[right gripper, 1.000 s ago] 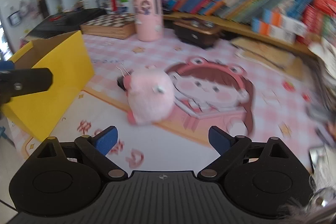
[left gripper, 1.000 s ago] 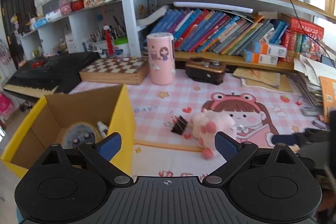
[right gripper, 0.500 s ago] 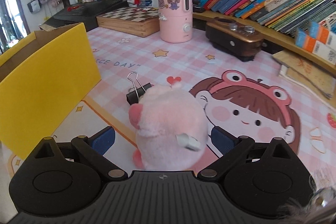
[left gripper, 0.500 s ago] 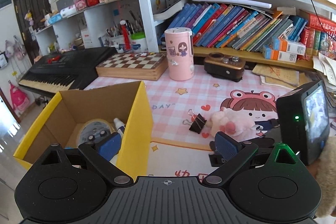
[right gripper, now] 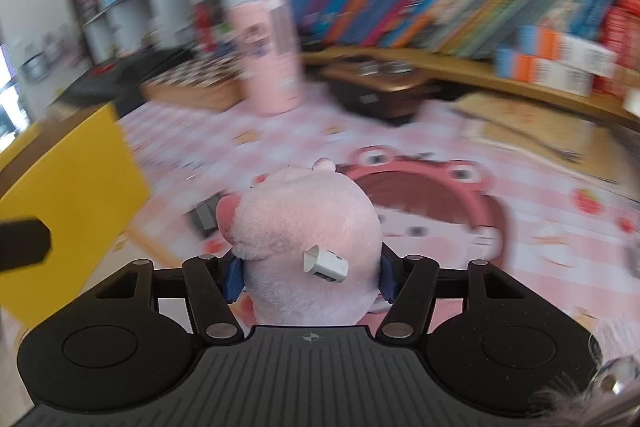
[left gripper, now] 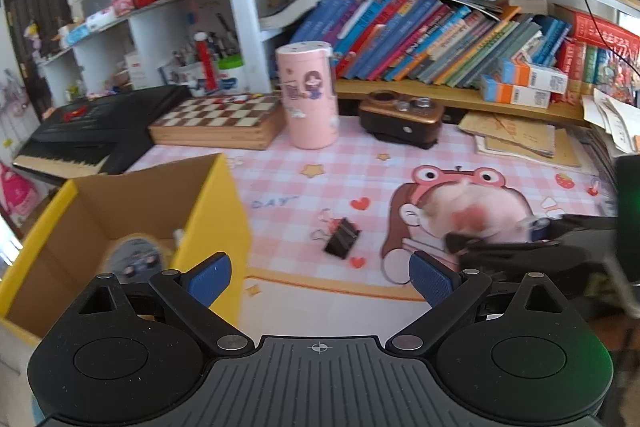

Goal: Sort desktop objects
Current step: 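Grasp the pink plush pig with right tool while left tool grasps the black binder clip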

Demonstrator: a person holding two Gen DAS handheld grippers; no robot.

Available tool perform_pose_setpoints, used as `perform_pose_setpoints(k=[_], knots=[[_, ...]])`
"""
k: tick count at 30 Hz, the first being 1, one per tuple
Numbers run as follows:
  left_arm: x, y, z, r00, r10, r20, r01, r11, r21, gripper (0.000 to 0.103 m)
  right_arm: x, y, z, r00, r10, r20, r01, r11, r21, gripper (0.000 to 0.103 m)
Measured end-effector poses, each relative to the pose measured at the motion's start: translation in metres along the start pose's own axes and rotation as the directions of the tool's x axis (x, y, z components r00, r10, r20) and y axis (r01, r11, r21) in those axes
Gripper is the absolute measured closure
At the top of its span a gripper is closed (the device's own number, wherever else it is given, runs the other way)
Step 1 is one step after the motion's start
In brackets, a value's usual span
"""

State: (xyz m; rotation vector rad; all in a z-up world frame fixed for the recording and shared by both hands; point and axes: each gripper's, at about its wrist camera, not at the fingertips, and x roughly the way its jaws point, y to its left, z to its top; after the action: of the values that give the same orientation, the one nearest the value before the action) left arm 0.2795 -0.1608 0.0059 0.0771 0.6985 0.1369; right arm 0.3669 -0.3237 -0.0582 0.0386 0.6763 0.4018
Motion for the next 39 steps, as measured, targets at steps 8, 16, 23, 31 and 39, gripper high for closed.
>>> perform_pose_setpoints(k=[8, 16, 23, 31, 39], knots=[[0.062, -0.014, 0.001, 0.999, -0.022, -0.026, 0.02, 0.997, -0.068, 0.01, -0.044, -0.034, -0.009, 0.997, -0.08, -0.001, 0.08, 0.995, 0.066, 0.044], [0.127, -0.01, 0.003, 0.999, -0.019, -0.05, 0.013, 0.993, -0.113, 0.055, -0.062, -0.029, -0.019, 0.999, -0.035, -0.03, 0.037, 0.996, 0.083, 0.043], [0.155, -0.011, -0.004, 0.996, -0.016, -0.082, 0.01, 0.997, -0.078, 0.068, -0.068, -0.032, -0.026, 0.998, -0.021, -0.058, 0.026, 0.996, 0.089, 0.043], [0.134, -0.017, -0.003, 0.998, -0.065, -0.017, 0.064, 0.996, -0.055, 0.08, -0.068, -0.035, -0.03, 0.997, -0.034, -0.073, 0.042, 0.994, 0.101, 0.043], [0.084, -0.01, 0.002, 0.988, -0.147, 0.056, 0.153, 0.982, -0.111, 0.08, -0.072, -0.024, -0.032, 0.998, -0.007, -0.068, 0.015, 0.993, 0.115, 0.043]])
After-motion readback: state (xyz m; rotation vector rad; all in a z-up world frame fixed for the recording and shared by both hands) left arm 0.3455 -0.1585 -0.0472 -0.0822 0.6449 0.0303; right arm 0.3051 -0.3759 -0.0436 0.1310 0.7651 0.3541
